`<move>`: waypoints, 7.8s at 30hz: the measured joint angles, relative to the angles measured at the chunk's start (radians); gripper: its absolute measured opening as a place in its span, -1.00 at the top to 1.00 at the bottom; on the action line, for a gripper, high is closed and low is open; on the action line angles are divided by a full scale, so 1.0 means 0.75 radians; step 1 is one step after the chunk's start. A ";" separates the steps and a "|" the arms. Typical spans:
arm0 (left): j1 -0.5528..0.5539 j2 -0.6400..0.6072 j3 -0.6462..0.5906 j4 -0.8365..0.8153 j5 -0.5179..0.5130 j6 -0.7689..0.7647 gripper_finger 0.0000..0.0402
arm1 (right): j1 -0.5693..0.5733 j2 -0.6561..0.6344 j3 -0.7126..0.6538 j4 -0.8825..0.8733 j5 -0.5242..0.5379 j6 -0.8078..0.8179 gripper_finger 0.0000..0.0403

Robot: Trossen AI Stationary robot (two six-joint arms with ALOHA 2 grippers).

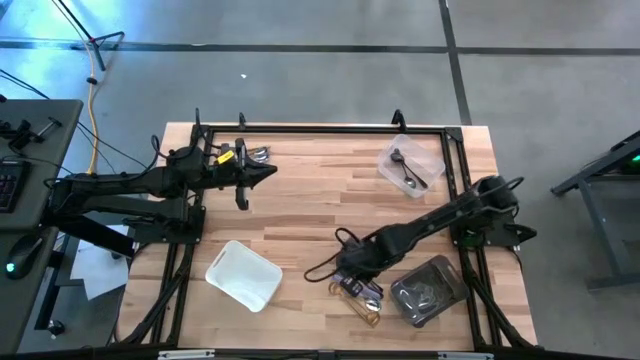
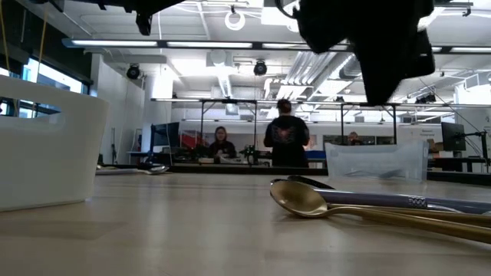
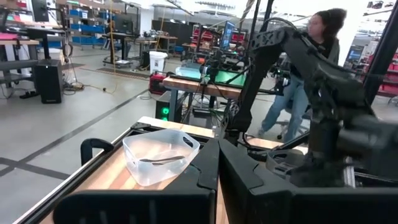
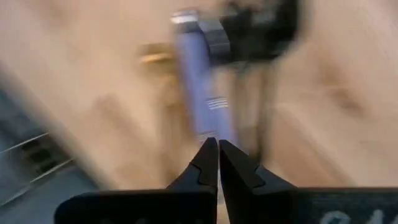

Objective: Sort silverware by color (type)
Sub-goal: Put the black spoon into the transparent bin

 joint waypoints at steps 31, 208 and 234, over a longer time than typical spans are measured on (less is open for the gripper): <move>0.000 0.001 0.000 -0.003 0.001 -0.068 1.00 | -0.067 0.128 -0.193 0.229 -0.051 -0.107 0.30; 0.017 0.214 0.000 0.365 0.178 -0.137 1.00 | -0.698 -0.955 -0.906 1.671 -0.174 -1.154 1.00; 0.019 0.211 0.000 0.357 0.099 -0.125 1.00 | -1.220 -0.682 -0.263 -0.014 0.189 -1.315 1.00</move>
